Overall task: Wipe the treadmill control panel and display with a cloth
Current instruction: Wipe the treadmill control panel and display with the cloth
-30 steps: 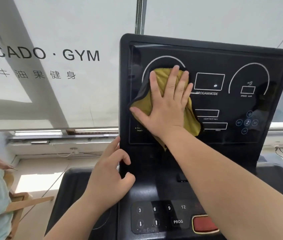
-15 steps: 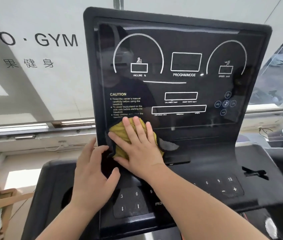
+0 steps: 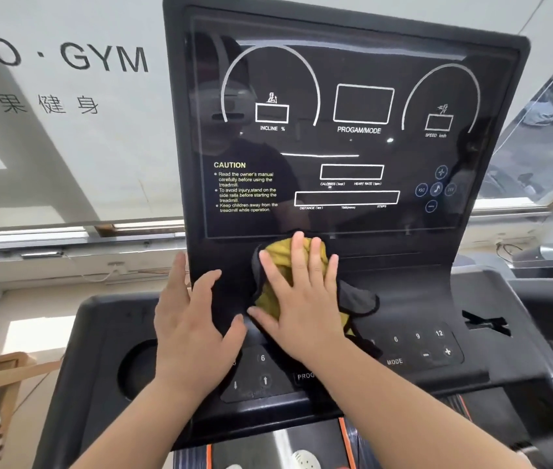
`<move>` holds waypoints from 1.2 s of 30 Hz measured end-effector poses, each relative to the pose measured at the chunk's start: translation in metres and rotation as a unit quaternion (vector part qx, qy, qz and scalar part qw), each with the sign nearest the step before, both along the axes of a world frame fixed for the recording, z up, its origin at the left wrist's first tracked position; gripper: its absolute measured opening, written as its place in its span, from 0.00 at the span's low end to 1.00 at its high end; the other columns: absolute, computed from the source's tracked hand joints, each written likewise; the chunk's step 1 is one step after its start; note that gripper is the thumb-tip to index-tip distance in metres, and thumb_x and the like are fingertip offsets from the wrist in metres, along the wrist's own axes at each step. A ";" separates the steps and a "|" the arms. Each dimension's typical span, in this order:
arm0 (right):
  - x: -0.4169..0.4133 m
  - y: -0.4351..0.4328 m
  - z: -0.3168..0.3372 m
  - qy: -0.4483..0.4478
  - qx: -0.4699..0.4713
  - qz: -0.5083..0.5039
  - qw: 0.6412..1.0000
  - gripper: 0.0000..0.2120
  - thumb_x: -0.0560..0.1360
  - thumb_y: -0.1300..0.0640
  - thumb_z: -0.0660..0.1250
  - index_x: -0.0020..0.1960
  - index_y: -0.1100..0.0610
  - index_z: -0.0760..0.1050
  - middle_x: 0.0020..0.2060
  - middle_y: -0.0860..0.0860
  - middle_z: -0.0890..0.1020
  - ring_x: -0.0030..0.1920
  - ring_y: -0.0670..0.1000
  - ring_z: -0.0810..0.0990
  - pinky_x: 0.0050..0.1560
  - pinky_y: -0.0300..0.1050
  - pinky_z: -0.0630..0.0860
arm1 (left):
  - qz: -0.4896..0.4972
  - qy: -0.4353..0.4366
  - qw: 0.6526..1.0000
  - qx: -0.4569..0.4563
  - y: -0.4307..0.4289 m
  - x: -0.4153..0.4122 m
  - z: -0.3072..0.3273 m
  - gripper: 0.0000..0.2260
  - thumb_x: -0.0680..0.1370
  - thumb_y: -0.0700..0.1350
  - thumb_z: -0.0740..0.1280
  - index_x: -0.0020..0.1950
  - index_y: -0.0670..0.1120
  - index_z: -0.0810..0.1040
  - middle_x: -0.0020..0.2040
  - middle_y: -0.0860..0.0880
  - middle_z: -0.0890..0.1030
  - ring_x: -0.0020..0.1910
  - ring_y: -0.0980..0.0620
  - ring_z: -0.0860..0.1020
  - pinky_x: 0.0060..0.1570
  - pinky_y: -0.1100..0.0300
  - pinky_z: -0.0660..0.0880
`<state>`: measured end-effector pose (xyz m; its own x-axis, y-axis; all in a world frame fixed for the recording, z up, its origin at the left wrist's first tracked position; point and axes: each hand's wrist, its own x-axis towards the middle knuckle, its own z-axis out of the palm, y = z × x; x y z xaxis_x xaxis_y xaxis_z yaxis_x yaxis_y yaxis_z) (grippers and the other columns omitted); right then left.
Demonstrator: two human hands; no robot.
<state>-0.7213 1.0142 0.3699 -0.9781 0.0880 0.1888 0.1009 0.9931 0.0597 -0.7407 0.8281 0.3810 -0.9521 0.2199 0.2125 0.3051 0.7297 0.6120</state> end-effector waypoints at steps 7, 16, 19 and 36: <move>0.002 0.012 -0.002 -0.014 -0.004 0.047 0.999 0.38 0.79 0.33 0.58 0.83 0.44 0.47 0.84 0.54 0.42 0.83 0.60 0.41 0.78 0.72 0.45 | -0.084 0.054 0.989 -0.106 0.026 0.007 -0.009 0.30 0.69 0.52 0.68 0.70 0.50 0.72 0.81 0.46 0.58 0.79 0.41 0.60 0.73 0.34 0.61; 0.052 0.142 -0.003 0.005 -0.063 -0.144 0.988 0.40 0.79 0.27 0.47 0.83 0.48 0.48 0.84 0.51 0.44 0.83 0.57 0.44 0.79 0.71 0.45 | -0.101 0.044 0.980 -0.169 0.060 0.014 -0.017 0.36 0.67 0.53 0.71 0.75 0.52 0.68 0.82 0.44 0.57 0.80 0.39 0.57 0.74 0.31 0.55; 0.051 0.161 0.001 0.016 -0.100 -0.202 0.974 0.46 0.77 0.25 0.42 0.83 0.55 0.47 0.84 0.57 0.46 0.83 0.60 0.44 0.78 0.72 0.44 | -0.080 0.049 0.983 -0.160 0.064 0.017 -0.016 0.36 0.66 0.51 0.73 0.74 0.51 0.69 0.81 0.43 0.59 0.79 0.37 0.58 0.74 0.31 0.56; 0.046 0.177 -0.017 0.097 -0.216 -0.219 0.947 0.46 0.79 0.30 0.49 0.83 0.63 0.44 0.79 0.72 0.43 0.81 0.70 0.43 0.80 0.68 0.47 | -0.105 0.086 0.976 -0.171 0.126 0.040 -0.013 0.32 0.67 0.52 0.69 0.73 0.51 0.71 0.81 0.44 0.60 0.79 0.39 0.58 0.75 0.35 0.54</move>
